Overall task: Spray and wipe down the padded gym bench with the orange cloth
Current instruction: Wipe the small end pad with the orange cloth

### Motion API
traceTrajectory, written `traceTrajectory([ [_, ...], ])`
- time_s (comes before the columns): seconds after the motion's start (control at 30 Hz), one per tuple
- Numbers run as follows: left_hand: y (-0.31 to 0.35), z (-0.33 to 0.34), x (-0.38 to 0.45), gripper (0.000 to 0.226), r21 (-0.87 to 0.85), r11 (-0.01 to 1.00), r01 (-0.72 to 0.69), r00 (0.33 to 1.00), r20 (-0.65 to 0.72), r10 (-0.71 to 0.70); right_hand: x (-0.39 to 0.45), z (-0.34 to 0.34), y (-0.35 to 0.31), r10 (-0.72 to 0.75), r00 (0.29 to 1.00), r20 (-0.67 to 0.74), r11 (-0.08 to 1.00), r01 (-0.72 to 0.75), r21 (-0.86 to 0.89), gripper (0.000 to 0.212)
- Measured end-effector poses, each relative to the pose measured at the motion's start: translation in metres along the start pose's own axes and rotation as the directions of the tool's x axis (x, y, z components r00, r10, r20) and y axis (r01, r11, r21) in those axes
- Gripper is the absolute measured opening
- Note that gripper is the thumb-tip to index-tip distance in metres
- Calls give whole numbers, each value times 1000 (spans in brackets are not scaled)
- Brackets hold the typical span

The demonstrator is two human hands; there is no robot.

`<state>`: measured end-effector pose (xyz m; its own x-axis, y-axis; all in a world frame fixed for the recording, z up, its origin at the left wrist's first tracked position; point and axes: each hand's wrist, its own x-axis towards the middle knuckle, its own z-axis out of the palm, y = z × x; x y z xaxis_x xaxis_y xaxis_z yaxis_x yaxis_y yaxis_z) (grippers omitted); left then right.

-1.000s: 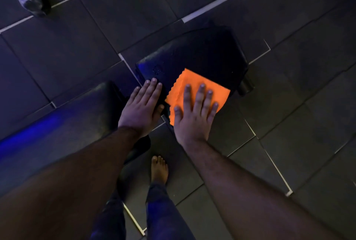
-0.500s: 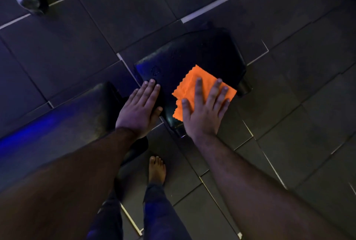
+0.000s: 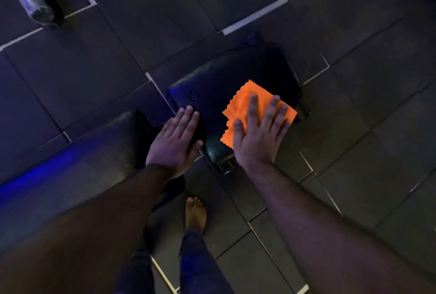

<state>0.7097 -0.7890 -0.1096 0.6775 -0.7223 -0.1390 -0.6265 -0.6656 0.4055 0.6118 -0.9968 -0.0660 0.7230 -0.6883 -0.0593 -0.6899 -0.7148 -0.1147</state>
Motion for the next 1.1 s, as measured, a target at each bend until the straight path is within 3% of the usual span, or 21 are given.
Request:
traceTrajectory([
  [0.23, -2, 3, -1, 76, -24, 1000, -14, 1000, -3, 14, 119, -22, -21, 14, 997, -71, 997, -19, -69, 69],
  [0.33, -1, -1, -1, 76, -36, 999, -9, 1000, -4, 9, 97, -23, -25, -49, 997, -65, 994, 42, -101, 71],
  [0.47, 3, -5, -1, 70, -40, 999, -4, 1000, 6, 5, 16, -13, -15, -194, 978, 79, 969, 204, -138, 75],
  [0.73, 4, -7, -3, 63, -98, 995, -19, 997, -82, 11, 106, -10, -84, -246, 967, 62, 951, 253, -177, 70],
  [0.8, 6, -14, -4, 60, -158, 987, -10, 995, -101, -6, 87, -10, -80, -333, 940, 80, 920, 342, -191, 71],
  [0.87, 6, -20, -3, 55, -197, 980, -19, 987, -161, -14, 56, -11, -54, -495, 862, 106, 836, 506, -212, 72],
  [0.97, 4, -30, 2, 46, -281, 956, 85, 956, -246, -157, 32, -12, -19, -581, 797, 164, 763, 604, -232, 71],
  [1.1, -15, -55, 16, 48, -279, 914, 294, 875, -307, -375, 60, -6, -64, -493, 860, 133, 834, 511, -209, 71],
])
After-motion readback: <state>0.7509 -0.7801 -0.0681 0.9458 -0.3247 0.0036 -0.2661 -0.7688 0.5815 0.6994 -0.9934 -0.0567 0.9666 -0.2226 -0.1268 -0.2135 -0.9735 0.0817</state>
